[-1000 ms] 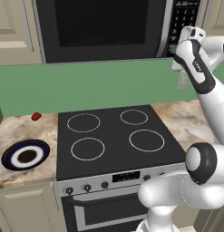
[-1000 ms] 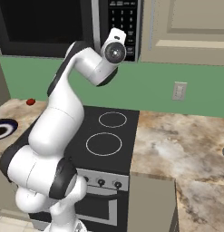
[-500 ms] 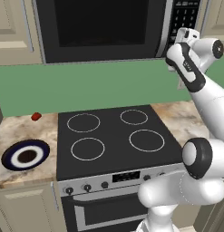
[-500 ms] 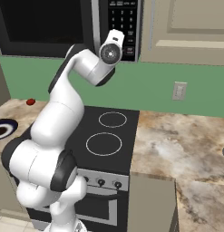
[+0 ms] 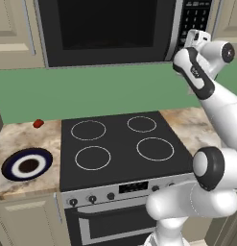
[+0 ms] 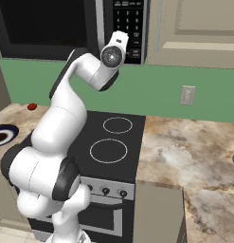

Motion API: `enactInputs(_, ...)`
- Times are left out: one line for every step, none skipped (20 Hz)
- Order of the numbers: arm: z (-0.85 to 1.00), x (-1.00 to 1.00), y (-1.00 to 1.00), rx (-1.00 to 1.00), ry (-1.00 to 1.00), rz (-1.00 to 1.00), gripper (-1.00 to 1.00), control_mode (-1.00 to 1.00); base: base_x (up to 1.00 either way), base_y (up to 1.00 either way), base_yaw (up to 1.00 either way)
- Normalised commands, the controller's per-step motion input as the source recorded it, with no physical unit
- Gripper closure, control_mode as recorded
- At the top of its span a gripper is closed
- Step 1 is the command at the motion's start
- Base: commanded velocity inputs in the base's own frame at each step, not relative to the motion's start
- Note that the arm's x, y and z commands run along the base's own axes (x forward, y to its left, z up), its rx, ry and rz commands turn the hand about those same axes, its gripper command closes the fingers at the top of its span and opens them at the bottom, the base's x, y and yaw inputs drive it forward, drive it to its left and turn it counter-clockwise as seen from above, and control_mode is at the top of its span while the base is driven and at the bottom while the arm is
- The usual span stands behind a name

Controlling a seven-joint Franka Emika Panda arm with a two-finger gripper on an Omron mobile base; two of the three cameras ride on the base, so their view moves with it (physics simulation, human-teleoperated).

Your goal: Pick the chicken drumstick from the counter and place it in the microwave. Then turn on the microwave.

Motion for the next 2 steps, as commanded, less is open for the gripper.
enactInputs(0.00, 0.36, -0.28, 0.00, 0.00, 0.00, 1.00, -1.00, 0.00, 0.00, 0.00)
enactInputs(0.00, 0.31, -0.29, 0.00, 0.00, 0.00, 1.00, -1.00, 0.00, 0.00, 0.00)
